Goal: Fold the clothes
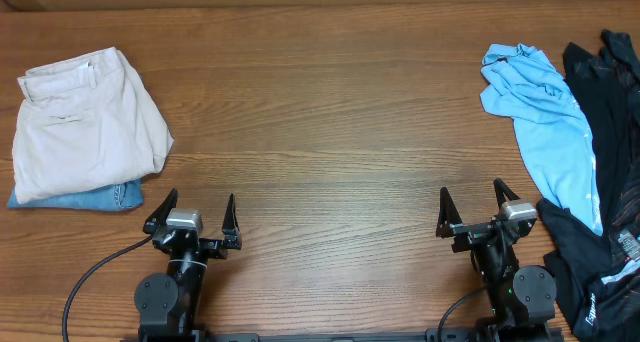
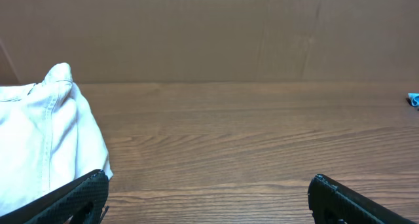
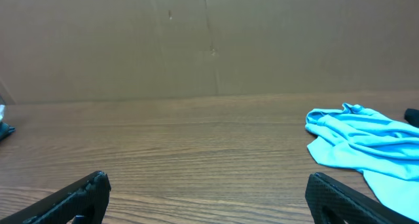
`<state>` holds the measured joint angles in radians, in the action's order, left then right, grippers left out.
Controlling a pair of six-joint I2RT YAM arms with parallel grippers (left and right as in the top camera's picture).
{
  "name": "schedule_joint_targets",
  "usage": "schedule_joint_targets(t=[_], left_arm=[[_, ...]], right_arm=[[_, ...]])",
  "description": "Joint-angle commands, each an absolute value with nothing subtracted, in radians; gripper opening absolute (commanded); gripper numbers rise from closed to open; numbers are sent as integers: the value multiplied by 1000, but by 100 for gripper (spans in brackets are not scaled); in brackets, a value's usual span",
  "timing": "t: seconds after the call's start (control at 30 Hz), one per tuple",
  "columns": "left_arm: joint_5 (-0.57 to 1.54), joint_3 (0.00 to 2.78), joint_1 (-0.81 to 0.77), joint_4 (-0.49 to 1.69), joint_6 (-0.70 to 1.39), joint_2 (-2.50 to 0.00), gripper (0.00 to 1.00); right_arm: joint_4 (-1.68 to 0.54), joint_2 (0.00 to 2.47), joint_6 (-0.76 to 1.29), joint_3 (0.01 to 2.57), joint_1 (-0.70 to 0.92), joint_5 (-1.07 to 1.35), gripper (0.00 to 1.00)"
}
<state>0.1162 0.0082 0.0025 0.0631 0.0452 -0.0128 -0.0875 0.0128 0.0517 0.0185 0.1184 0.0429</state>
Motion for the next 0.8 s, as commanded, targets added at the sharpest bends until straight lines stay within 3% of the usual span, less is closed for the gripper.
schedule_joint_targets(t=[0.0,0.53,0.77], left_arm=[[121,5,7,65,22,-5,100],[123,5,7,63,52,-5,100],[101,142,7,261,143,-9,100]], right_arm=[[-82,3,49,8,123,28,100],[-82,3,77,9,123,-2,100],[-186,32,207,83,123,-173,100]])
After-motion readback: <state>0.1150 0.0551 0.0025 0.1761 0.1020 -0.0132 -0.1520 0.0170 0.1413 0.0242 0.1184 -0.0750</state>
